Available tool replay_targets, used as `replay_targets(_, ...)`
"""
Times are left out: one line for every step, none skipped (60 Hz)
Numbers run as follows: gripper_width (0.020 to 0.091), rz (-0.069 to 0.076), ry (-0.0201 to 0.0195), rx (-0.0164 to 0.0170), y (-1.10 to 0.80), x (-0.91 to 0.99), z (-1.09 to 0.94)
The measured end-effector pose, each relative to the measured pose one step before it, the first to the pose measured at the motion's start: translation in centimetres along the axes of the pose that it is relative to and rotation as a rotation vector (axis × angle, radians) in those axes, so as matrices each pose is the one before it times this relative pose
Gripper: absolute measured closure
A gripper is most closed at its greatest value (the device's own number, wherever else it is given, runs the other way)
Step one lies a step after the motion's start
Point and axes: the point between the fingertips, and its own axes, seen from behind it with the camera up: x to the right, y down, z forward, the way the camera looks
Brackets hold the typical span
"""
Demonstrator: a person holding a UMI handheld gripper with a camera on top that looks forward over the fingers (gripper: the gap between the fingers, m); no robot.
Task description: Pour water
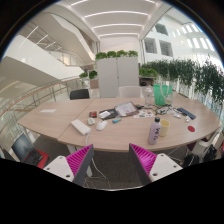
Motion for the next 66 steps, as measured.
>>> replay_targets(0.0291,0.0031,0.00715,0.00560,-0.190,0.448,1.063)
replay_targets(0.0291,0.0007,0.00673,0.01006,0.104,0.793,0.712)
replay_targets(0.0290,-0.0007,0.00855,0.01169,0.101,0.917,0.774)
replay_targets(0.0294,-0.0022,0.00972,0.01317,0.117,0.997,0.843)
replay_targets(0.0294,-0.0033,0.00946,0.01731,0.414,1.362,0.536)
replay_targets(0.0293,-0.0032,0.01167,0.01411,0.175,1.104,0.979)
replay_targets(0.0294,-0.0030,0.01159,0.01074,-0.008,1.193,0.951)
replay_targets(0.0296,-0.0024,0.00954,0.01198,0.500,1.222,1.096)
replay_targets(0.0298,-0.0015,0.00623,0.01120,0.104,0.908,0.949)
replay_targets(0.0299,-0.0004,0.00774,0.01326,0.214,0.932,1.070)
replay_targets(0.0297,0.0019,0.01000,0.01184,0.236,1.020,1.113)
replay_targets(0.0298,0.0046,0.00997,0.00854,0.326,1.025,1.120)
replay_targets(0.0297,0.0066,0.00995,0.00678,0.378,1.191,1.093)
replay_targets(0.0294,0.0103,0.00752,0.00598,0.270,0.738,1.124)
replay_targets(0.0291,0.0106,0.00617,0.00986,0.266,1.021,1.066)
replay_targets(0.0285,0.0103,0.00379,0.01004,0.297,0.649,1.017)
replay_targets(0.0284,0.0121,0.00183,0.00639,0.173,0.712,1.032)
replay_targets(0.0284,0.0112,0.00528,0.00675,0.288,0.714,1.046)
replay_targets(0.0285,0.0090,0.00670,0.00467,0.272,0.743,1.024)
replay_targets(0.0285,0.0072,0.00673,0.00103,0.308,0.710,1.000)
replay_targets(0.0286,0.0060,0.00877,0.00144,0.437,0.672,1.042)
replay_targets(0.0284,0.0040,0.00801,0.00193,0.402,0.473,1.008)
replay_targets(0.0285,0.0018,0.00460,0.00189,0.206,0.489,0.955)
replay_targets(0.0285,-0.0007,0.00320,0.00211,0.046,0.429,0.652)
replay_targets(0.0284,-0.0033,0.00208,0.00257,0.111,0.363,0.871)
replay_targets(0.0285,-0.0059,0.00020,0.00200,0.092,0.306,0.809)
replay_targets(0.0285,-0.0070,-0.00078,0.00165,0.092,0.275,0.791)
replay_targets(0.0284,-0.0078,-0.00029,0.00296,0.068,0.257,0.770)
replay_targets(0.0286,-0.0074,0.00054,0.00413,0.012,0.250,0.723)
replay_targets(0.0283,-0.0065,0.00121,0.00748,0.026,0.029,0.896)
replay_targets(0.0286,-0.0074,0.00112,0.00850,0.076,0.199,0.643)
replay_targets(0.0283,-0.0056,0.00022,0.01030,-0.082,0.109,0.590)
replay_targets(0.0284,-0.0042,0.00071,0.01081,-0.136,0.198,0.636)
replay_targets(0.0281,-0.0039,0.00103,0.00917,-0.066,0.131,0.575)
replay_targets(0.0286,-0.0046,0.00069,0.00787,-0.019,0.099,0.577)
replay_targets(0.0292,-0.0066,-0.00108,0.00608,-0.185,-0.023,0.770)
replay_targets(0.0301,-0.0085,-0.00189,0.00403,0.120,0.045,0.369)
replay_targets(0.0311,-0.0107,-0.00332,-0.00035,0.234,-0.048,0.438)
replay_targets(0.0331,-0.0127,-0.00361,-0.00296,0.264,-0.072,0.412)
replay_targets(0.0358,-0.0139,-0.00698,-0.00351,0.265,-0.138,0.337)
replay_targets(0.0399,-0.0149,-0.00794,-0.00300,0.254,-0.170,0.292)
replay_targets(0.0454,-0.0144,-0.00687,-0.00401,0.278,-0.143,0.252)
replay_targets(0.0530,-0.0118,-0.00224,-0.00735,0.336,-0.023,0.149)
replay_targets(0.0537,-0.0087,0.00420,0.00611,0.055,-0.123,0.065)
replay_targets(0.0538,-0.0016,0.00432,0.02120,-0.322,0.036,0.040)
replay_targets(0.0536,-0.0023,0.00570,0.00894,-0.027,0.060,-0.022)
replay_targets(0.0535,-0.0040,0.00892,0.00322,0.075,0.145,-0.007)
replay_targets(0.0535,-0.0014,0.00781,0.00750,-0.038,0.149,-0.041)
replay_targets(0.0541,0.0001,0.00389,0.00723,-0.070,0.064,-0.019)
replay_targets(0.0543,-0.0002,0.00178,0.00780,0.171,-0.554,-1.219)
replay_targets(0.0548,0.0010,-0.00309,-0.00015,-0.301,0.521,1.211)
replay_targets(0.0559,0.0028,0.00093,0.00197,-0.062,0.079,0.164)
replay_targets(0.0561,0.0058,-0.00175,0.00103,-0.032,0.029,0.120)
replay_targets(0.0570,0.0087,-0.00177,-0.00398,0.023,0.062,0.118)
replay_targets(0.0587,0.0112,-0.00115,-0.00830,0.095,0.065,0.127)
replay_targets(0.0597,0.0110,-0.00198,-0.00546,0.338,-0.311,-0.371)
replay_targets(0.0611,0.0092,-0.00389,-0.01127,-0.067,-0.006,0.187)
replay_targets(0.0634,0.0027,-0.00330,-0.01430,0.047,-0.043,0.135)
replay_targets(0.0651,-0.0006,-0.00469,-0.01259,-0.020,-0.090,0.111)
replay_targets(0.0663,-0.0020,-0.00540,-0.01115,-0.084,-0.127,0.112)
replay_targets(0.0675,0.0009,-0.00827,-0.01198,-0.057,-0.162,0.091)
replay_targets(0.0687,0.0062,-0.01104,-0.01130,0.391,-0.346,-0.097)
replay_targets(0.0692,0.0097,-0.01386,-0.01557,0.024,-0.368,0.095)
replay_targets(0.0692,0.0158,-0.01564,-0.01864,-0.046,-0.343,0.039)
replay_targets(0.0700,0.0185,-0.01883,-0.01347,-0.204,-0.472,-0.017)
replay_targets(0.0702,0.0178,-0.02063,-0.00646,-0.439,-0.561,-0.027)
